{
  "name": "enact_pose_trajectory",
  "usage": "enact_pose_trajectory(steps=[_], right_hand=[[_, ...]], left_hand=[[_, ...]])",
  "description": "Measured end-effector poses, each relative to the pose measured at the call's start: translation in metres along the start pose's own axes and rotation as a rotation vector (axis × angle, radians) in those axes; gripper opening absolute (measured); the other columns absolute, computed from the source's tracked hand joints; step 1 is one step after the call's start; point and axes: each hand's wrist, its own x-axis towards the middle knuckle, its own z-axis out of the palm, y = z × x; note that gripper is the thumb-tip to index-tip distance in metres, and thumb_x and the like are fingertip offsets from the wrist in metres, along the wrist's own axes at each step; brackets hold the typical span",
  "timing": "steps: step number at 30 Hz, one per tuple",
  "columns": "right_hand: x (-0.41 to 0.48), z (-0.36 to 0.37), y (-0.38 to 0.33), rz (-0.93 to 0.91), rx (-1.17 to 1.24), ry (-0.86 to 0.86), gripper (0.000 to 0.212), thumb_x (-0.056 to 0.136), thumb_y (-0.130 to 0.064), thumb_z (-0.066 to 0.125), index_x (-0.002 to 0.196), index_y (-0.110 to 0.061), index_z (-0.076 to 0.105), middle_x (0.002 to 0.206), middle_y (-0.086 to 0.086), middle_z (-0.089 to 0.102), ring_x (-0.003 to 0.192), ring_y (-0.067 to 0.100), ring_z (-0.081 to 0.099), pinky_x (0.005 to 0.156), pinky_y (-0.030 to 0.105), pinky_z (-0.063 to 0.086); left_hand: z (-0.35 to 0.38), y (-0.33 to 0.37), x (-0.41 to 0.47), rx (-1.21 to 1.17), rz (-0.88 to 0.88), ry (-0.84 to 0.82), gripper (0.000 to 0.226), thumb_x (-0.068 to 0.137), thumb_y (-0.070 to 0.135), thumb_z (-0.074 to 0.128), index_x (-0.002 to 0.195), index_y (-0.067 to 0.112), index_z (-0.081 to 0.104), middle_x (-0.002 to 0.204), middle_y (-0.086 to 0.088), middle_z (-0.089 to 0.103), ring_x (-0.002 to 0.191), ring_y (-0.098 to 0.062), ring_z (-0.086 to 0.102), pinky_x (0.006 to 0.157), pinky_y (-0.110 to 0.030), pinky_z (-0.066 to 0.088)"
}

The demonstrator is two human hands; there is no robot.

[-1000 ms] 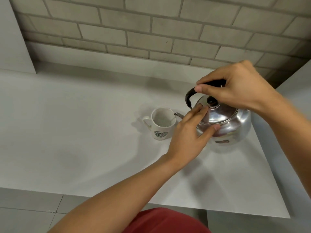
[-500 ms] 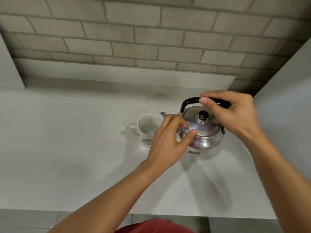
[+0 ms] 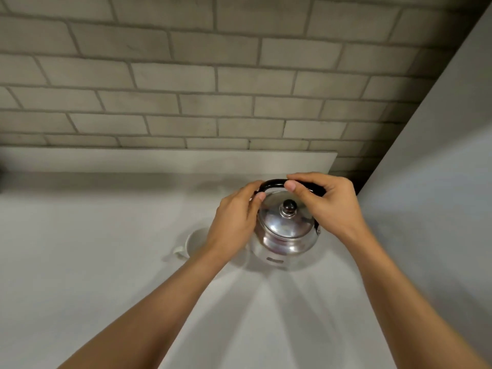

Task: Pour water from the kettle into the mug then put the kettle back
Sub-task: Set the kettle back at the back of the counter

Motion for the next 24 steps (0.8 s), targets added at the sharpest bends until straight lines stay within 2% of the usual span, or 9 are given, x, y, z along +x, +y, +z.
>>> enact_pose_trajectory(steps=[4,7,8,10,12,14,16,20,24], right_hand=[[0.027,0.004,0.011,0.055,-0.015,-0.053,0.025,0.092,-0.035,0.077,0.117,-0.031,0.080,0.109,-0.016,0.078,0.103,-0.001,0.071,0.090,0.015,0.052],[0.045,0.009,0.027,0.122,0.005,0.000,0.029,0.097,-0.037,0.071,0.124,-0.028,0.076,0.112,-0.010,0.074,0.094,0.001,0.069,0.087,0.017,0.051],[0.050,0.010,0.034,0.158,0.022,0.006,0.031,0.099,-0.039,0.068,0.127,-0.027,0.075,0.117,-0.008,0.075,0.093,0.002,0.070,0.086,0.016,0.051],[0.059,0.016,0.049,0.213,0.070,0.004,0.035,0.103,-0.043,0.061,0.131,-0.026,0.073,0.125,-0.008,0.075,0.100,-0.002,0.071,0.085,0.012,0.052],[0.068,0.026,0.064,0.245,0.096,0.016,0.034,0.105,-0.042,0.057,0.133,-0.029,0.070,0.125,-0.009,0.075,0.107,-0.004,0.069,0.095,0.022,0.056],[0.080,0.036,0.080,0.263,0.089,0.032,0.030,0.106,-0.037,0.056,0.134,-0.034,0.067,0.122,-0.007,0.076,0.113,0.008,0.070,0.104,0.034,0.055],[0.091,0.046,0.097,0.270,0.060,0.037,0.033,0.106,-0.036,0.054,0.138,-0.033,0.065,0.123,-0.004,0.077,0.116,0.017,0.071,0.107,0.040,0.053],[0.113,0.062,0.125,0.324,0.072,0.051,0.042,0.103,-0.042,0.053,0.143,-0.034,0.062,0.127,-0.001,0.075,0.119,0.024,0.070,0.109,0.047,0.052],[0.127,0.074,0.142,0.345,0.115,0.069,0.035,0.103,-0.038,0.055,0.137,-0.040,0.066,0.134,0.004,0.073,0.126,0.032,0.066,0.110,0.052,0.050]], left_hand=[[-0.001,-0.015,0.036,0.037,-0.001,0.011,0.030,0.111,0.029,0.048,0.136,0.021,0.063,0.119,0.004,0.075,0.108,-0.018,0.068,0.089,-0.024,0.048],[0.000,-0.030,0.063,0.069,0.011,0.060,0.027,0.111,0.024,0.049,0.132,0.017,0.065,0.107,0.005,0.074,0.093,-0.013,0.062,0.076,-0.004,0.037],[0.001,-0.036,0.072,0.080,0.006,0.070,0.027,0.111,0.022,0.049,0.131,0.016,0.066,0.102,0.006,0.072,0.089,-0.012,0.060,0.072,-0.005,0.036],[0.003,-0.048,0.092,0.081,-0.022,0.068,0.024,0.111,0.020,0.049,0.126,0.015,0.067,0.097,0.004,0.073,0.085,-0.016,0.063,0.069,-0.014,0.038],[0.007,-0.060,0.112,0.061,-0.071,0.059,0.022,0.111,0.020,0.048,0.121,0.015,0.067,0.093,-0.001,0.074,0.082,-0.021,0.067,0.066,-0.021,0.042],[0.011,-0.072,0.131,0.028,-0.125,0.061,0.022,0.110,0.022,0.047,0.121,0.017,0.066,0.093,0.000,0.073,0.081,-0.018,0.067,0.066,-0.018,0.045],[0.017,-0.083,0.145,0.006,-0.173,0.041,0.024,0.110,0.024,0.047,0.125,0.019,0.066,0.100,0.000,0.074,0.085,-0.020,0.068,0.071,-0.023,0.047],[0.028,-0.105,0.173,-0.017,-0.213,0.003,0.025,0.109,0.024,0.049,0.128,0.020,0.065,0.110,-0.004,0.075,0.092,-0.024,0.069,0.081,-0.032,0.054],[0.033,-0.124,0.188,-0.052,-0.225,-0.028,0.024,0.108,0.023,0.052,0.128,0.019,0.065,0.111,-0.007,0.074,0.092,-0.029,0.071,0.086,-0.048,0.061]])
